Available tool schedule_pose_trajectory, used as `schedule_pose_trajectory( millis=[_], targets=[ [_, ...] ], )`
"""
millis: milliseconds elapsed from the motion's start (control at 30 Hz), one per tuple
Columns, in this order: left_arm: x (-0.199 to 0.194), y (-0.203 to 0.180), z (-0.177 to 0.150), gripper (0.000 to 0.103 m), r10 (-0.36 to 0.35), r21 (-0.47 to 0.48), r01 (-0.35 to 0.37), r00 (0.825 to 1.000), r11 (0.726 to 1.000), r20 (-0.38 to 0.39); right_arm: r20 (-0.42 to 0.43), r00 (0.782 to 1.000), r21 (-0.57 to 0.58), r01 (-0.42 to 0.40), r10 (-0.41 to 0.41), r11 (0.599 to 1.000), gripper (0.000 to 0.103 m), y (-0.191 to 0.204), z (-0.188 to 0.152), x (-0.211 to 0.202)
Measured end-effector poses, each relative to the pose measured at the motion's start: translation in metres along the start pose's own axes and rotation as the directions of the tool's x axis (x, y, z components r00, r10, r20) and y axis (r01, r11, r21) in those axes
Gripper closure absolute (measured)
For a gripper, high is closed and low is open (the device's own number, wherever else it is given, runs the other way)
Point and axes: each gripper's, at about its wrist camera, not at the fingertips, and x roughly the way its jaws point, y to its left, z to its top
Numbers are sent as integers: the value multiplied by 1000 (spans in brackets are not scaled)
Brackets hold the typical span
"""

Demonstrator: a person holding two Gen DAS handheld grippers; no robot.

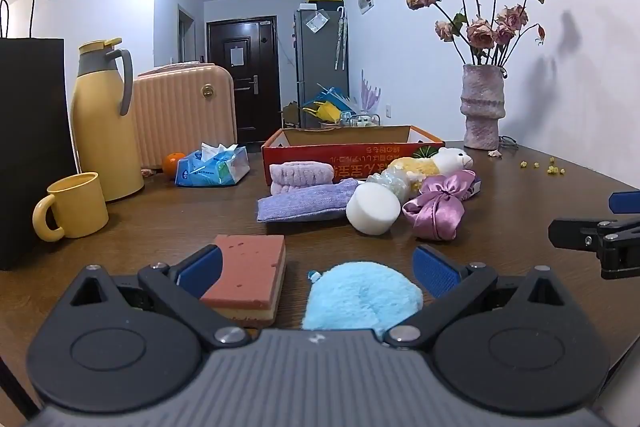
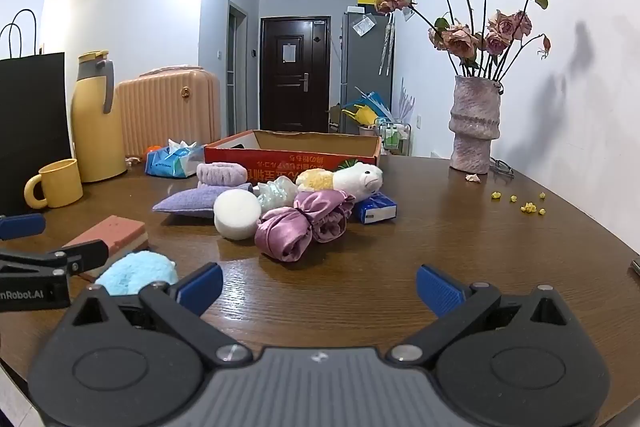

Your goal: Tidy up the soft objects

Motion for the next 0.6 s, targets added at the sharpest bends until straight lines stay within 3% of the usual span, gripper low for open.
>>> schedule_pose_trajectory(
  millis=[600],
  targets=[
    [1,6,2,0,-8,-11,8,1000,1000,-2,-3,1000,-2,0,0,1000,0,3,-1,0]
  ],
)
